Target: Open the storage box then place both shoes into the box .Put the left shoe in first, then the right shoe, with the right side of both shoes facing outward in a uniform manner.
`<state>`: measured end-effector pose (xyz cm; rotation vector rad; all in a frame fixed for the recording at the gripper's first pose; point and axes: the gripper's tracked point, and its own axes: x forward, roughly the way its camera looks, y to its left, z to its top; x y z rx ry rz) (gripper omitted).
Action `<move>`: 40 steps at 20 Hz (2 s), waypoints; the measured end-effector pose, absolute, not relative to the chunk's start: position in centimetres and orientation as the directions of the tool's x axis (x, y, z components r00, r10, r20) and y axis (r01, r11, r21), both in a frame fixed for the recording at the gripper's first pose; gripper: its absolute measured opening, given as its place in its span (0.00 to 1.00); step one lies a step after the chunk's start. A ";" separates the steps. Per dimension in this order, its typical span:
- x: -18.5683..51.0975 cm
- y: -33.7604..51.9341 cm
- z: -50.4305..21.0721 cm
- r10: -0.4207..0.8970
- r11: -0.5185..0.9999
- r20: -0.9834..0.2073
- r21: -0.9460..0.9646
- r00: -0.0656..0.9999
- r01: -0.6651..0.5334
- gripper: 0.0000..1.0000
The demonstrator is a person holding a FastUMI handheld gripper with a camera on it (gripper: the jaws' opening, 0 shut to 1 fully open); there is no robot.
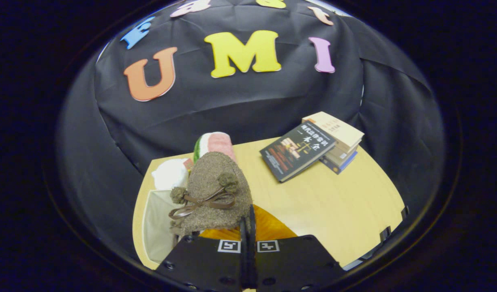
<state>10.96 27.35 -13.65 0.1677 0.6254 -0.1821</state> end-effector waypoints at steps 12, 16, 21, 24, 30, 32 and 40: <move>12.0 34.4 -20.7 -0.291 0.957 -0.604 -0.183 0.742 0.225 0.01; 11.4 34.2 -23.1 -0.342 0.939 -0.633 -0.252 0.694 0.233 0.01; 10.5 34.5 -25.6 -0.330 0.944 -0.691 -0.250 0.643 0.215 0.14; 10.2 34.6 -24.8 -0.331 0.943 -0.678 -0.268 0.657 0.198 0.30; 8.8 35.2 -21.4 -0.270 0.958 -0.623 -0.250 0.734 0.140 0.63; 8.2 35.0 -20.0 -0.215 0.972 -0.605 -0.212 0.767 0.105 0.71; 2.6 27.9 -11.6 -0.148 0.989 -0.485 -0.057 0.862 0.137 0.94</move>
